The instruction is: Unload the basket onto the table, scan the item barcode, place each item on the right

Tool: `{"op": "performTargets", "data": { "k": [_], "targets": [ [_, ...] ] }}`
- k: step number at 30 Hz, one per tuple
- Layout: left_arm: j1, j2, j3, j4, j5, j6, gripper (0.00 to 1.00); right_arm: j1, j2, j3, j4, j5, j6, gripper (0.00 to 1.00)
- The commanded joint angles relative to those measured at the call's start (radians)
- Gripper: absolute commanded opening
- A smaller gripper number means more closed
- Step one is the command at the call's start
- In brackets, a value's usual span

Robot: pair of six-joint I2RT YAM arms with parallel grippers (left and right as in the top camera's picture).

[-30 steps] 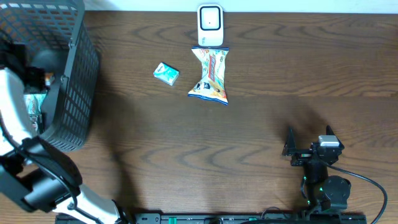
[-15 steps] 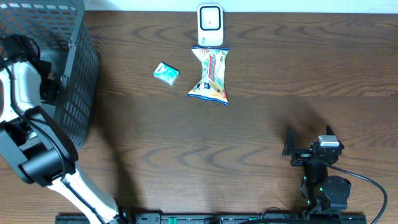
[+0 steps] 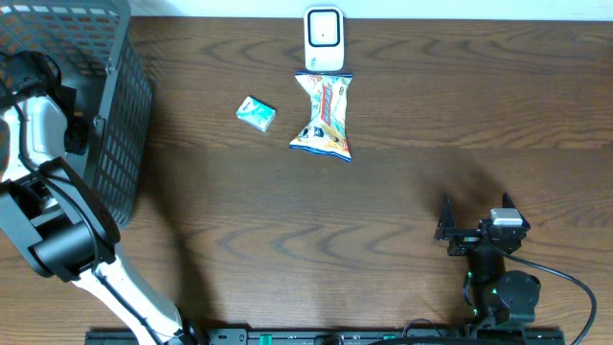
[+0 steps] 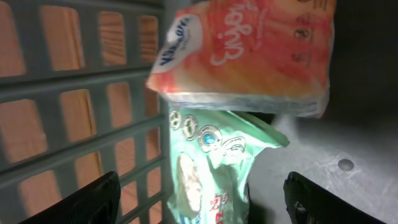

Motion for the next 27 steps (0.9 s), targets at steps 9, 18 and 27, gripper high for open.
{"op": "performTargets", "data": {
  "k": [9, 18, 27],
  "targets": [
    [0.041, 0.089, -0.002, 0.049, 0.032, -0.031, 0.83, -0.003, -0.006, -0.002, -0.005, 0.008, 0.011, 0.99],
    [0.077, 0.091, -0.012, 0.041, 0.209, -0.062, 0.67, -0.003, -0.006, -0.002, -0.005, 0.007, 0.011, 0.99],
    [0.077, 0.094, -0.017, -0.021, 0.204, -0.076, 0.24, -0.003, -0.006, -0.002, -0.005, 0.008, 0.011, 0.99]
  ]
}}
